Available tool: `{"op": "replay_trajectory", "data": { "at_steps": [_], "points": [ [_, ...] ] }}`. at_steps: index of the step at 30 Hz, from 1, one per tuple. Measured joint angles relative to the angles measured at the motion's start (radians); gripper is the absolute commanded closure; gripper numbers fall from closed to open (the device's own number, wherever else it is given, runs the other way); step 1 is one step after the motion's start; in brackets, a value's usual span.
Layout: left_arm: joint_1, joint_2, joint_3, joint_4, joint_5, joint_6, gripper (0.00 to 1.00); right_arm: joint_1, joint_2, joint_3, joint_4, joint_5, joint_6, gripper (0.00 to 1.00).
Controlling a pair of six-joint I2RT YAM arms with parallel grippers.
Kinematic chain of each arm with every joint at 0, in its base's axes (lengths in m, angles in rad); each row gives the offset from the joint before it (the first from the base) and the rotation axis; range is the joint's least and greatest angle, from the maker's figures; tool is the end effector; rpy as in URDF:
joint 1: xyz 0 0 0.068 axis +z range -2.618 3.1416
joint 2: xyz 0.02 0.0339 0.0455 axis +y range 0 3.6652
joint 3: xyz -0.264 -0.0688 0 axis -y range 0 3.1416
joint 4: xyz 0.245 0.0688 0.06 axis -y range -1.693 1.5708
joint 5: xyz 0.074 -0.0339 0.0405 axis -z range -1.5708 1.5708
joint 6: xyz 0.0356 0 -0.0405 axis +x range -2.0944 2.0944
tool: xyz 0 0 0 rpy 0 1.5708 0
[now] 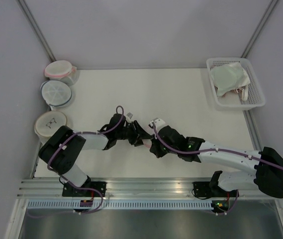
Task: Unzip the laundry bag and remove the bra
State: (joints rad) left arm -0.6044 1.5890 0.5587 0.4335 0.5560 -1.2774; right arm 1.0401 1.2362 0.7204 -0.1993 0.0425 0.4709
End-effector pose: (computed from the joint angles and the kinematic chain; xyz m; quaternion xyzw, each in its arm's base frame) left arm 0.2267 -0.1794 0.1397 -0.1594 0.8446 -0.5065 0.0691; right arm 0.1323 0.2224 0.2224 -0.2469 0.8755 0.2703 0.3152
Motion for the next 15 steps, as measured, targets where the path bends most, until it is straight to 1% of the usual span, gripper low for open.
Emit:
{"op": "replay_trajectory", "data": {
  "at_steps": [1, 2, 4, 5, 7, 10, 15],
  "points": [
    [0.000, 0.013, 0.001, 0.021, 0.006, -0.010, 0.67, 0.000, 0.000, 0.000, -0.003, 0.001, -0.001, 1.00],
    [0.000, 0.022, 0.003, 0.037, 0.013, -0.016, 0.82, 0.000, 0.000, 0.000, -0.009, 0.002, -0.001, 1.00],
    [-0.002, 0.029, 0.012, 0.056, 0.024, -0.022, 0.94, 0.000, 0.000, 0.000, -0.029, 0.007, -0.004, 0.99],
    [-0.002, 0.030, 0.021, 0.056, 0.029, -0.021, 0.98, 0.000, 0.001, 0.000, -0.041, 0.007, -0.005, 1.00],
    [0.001, 0.030, 0.043, 0.047, 0.035, -0.011, 0.98, 0.000, 0.008, 0.006, -0.069, 0.019, -0.008, 1.00],
    [0.019, 0.040, 0.099, -0.023, 0.058, 0.046, 0.98, 0.000, 0.038, 0.035, -0.134, 0.068, -0.008, 0.99],
    [0.076, 0.109, 0.226, -0.184, 0.128, 0.214, 0.98, 0.002, 0.091, 0.086, -0.262, 0.219, 0.012, 1.00]
  ]
}}
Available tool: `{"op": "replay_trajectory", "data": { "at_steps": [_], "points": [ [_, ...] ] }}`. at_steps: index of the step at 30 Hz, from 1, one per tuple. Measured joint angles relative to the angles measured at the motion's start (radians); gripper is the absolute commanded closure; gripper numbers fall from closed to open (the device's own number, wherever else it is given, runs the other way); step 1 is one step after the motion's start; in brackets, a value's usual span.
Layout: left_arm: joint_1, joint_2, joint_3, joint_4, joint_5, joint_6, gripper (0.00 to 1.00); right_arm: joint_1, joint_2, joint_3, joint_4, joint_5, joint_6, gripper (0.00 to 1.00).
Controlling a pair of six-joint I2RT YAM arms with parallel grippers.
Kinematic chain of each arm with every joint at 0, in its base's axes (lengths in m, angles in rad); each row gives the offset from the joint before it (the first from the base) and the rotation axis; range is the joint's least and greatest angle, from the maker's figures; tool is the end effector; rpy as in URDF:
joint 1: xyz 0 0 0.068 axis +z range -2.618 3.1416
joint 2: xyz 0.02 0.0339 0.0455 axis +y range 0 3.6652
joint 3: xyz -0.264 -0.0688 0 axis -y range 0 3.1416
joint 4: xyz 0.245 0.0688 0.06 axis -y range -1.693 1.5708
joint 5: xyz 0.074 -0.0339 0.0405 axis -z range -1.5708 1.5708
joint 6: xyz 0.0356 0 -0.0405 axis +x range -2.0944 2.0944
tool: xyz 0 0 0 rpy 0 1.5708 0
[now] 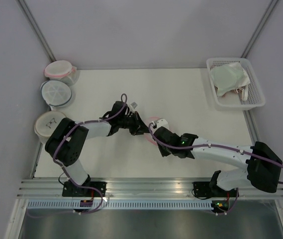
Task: Unzip the laundry bag and remove the bra
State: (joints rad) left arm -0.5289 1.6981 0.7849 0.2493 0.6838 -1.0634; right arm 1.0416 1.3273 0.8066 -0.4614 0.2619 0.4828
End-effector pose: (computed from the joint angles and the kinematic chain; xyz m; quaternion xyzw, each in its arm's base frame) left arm 0.2742 -0.1863 0.1555 -0.0820 0.8556 -0.5058 0.0733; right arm 0.1387 0.2188 0.2097 -0.2252 0.9225 0.1082 0.2943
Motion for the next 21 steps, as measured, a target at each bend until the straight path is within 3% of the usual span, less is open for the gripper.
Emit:
{"op": "replay_trajectory", "data": {
  "at_steps": [10, 15, 17, 18, 19, 21],
  "points": [
    [0.034, 0.148, 0.164, -0.220, 0.117, 0.270, 0.98, -0.034, 0.178, 0.101, -0.170, 0.290, 0.072, 1.00],
    [0.045, 0.246, 0.372, -0.412, 0.149, 0.442, 0.95, -0.078, 0.243, 0.151, -0.194, 0.401, 0.098, 1.00],
    [0.053, 0.289, 0.473, -0.488, 0.158, 0.506, 0.79, -0.090, 0.243, 0.158, -0.197, 0.434, 0.108, 0.99],
    [0.058, 0.309, 0.521, -0.521, 0.164, 0.535, 0.64, -0.094, 0.243, 0.161, -0.196, 0.451, 0.111, 0.99],
    [0.064, 0.327, 0.564, -0.556, 0.167, 0.557, 0.37, -0.097, 0.243, 0.161, -0.195, 0.461, 0.114, 1.00],
    [0.080, 0.365, 0.647, -0.605, 0.164, 0.588, 0.29, -0.098, 0.241, 0.161, -0.197, 0.477, 0.116, 1.00]
  ]
}}
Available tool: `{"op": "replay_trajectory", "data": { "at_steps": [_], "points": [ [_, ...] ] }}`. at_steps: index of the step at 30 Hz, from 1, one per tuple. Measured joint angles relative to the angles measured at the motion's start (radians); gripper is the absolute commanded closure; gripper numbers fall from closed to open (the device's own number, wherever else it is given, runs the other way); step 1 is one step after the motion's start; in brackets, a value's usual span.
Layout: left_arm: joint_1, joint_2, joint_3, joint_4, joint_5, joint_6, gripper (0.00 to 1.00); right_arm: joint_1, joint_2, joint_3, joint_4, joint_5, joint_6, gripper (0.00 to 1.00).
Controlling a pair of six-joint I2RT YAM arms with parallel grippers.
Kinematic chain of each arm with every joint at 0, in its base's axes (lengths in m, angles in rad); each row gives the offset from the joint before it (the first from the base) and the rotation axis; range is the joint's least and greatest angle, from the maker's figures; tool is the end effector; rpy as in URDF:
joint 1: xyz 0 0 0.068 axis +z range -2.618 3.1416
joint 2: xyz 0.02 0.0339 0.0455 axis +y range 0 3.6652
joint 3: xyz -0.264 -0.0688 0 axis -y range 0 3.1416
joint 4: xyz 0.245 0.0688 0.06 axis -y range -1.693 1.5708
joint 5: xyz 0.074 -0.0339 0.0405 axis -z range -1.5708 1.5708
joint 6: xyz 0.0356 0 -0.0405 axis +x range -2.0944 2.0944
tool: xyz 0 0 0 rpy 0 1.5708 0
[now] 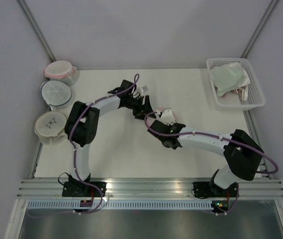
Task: Unzip the laundry bag and remove the bra
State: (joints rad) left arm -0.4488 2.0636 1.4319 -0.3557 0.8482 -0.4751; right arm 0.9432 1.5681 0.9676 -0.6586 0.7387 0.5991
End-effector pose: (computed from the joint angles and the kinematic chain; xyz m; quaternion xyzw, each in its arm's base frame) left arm 0.3774 -0.2114 0.1684 0.1069 0.8744 -0.4696 0.0590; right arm 0.1874 0.2175 0.1931 -0.1025 0.9173 -0.1549 0.3524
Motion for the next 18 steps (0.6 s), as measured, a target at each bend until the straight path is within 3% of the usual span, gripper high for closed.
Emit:
{"op": "replay_trajectory", "data": {
  "at_steps": [5, 9, 14, 18],
  "points": [
    [0.043, -0.004, 0.000, -0.016, -0.077, -0.024, 0.27, -0.004, -0.008, 0.000, -0.001, -0.004, 0.000, 0.99],
    [0.046, -0.222, -0.318, 0.089, -0.166, -0.145, 0.21, -0.004, -0.052, -0.026, 0.043, -0.072, -0.016, 0.99],
    [0.017, -0.569, -0.647, 0.241, -0.190, -0.329, 0.18, -0.005, -0.187, -0.117, 0.182, -0.385, -0.087, 0.99],
    [-0.023, -0.678, -0.795, 0.416, -0.192, -0.483, 0.17, 0.003, -0.245, -0.132, 0.259, -0.593, -0.116, 1.00]
  ]
}}
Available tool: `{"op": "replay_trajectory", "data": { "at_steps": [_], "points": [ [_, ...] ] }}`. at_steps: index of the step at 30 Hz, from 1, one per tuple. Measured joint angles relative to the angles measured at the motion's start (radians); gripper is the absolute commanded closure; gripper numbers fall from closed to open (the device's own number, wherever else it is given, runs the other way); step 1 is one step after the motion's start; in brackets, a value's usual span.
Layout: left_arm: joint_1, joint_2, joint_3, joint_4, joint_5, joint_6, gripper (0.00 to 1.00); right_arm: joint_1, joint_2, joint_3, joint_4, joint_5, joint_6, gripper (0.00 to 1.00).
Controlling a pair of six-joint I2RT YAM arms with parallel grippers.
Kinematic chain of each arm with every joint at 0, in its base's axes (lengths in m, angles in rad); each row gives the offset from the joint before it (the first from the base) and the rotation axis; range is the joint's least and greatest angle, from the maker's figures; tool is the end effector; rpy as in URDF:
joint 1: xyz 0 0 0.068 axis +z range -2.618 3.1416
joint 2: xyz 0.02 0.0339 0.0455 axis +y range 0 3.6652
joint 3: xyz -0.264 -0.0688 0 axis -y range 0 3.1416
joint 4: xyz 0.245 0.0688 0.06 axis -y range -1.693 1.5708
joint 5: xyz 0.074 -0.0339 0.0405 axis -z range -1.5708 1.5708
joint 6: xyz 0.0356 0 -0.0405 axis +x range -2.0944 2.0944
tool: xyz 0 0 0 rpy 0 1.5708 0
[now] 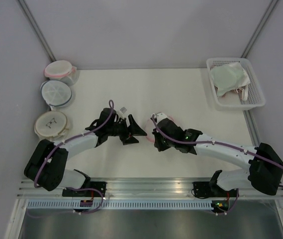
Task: Unzip the laundry bag and remove the bra
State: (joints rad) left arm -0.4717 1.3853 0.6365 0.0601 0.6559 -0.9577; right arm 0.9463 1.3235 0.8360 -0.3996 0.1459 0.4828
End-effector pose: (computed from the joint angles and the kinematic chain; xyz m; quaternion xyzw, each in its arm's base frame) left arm 0.2311 -0.1423 0.1852 -0.0725 0.8640 -0.4849 0.1143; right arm 0.1614 0.2151 0.2230 -0.1920 0.9201 0.1672 0.2975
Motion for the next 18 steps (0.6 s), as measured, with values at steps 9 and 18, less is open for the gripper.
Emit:
{"op": "replay_trajectory", "data": {
  "at_steps": [9, 18],
  "points": [
    [-0.095, 0.062, -0.037, 0.231, -0.018, -0.203, 0.18, 0.029, -0.011, -0.014, 0.100, -0.204, -0.020, 1.00],
    [-0.158, 0.187, 0.004, 0.366, -0.019, -0.294, 0.97, 0.046, -0.006, -0.038, 0.112, -0.212, -0.024, 0.99]
  ]
}}
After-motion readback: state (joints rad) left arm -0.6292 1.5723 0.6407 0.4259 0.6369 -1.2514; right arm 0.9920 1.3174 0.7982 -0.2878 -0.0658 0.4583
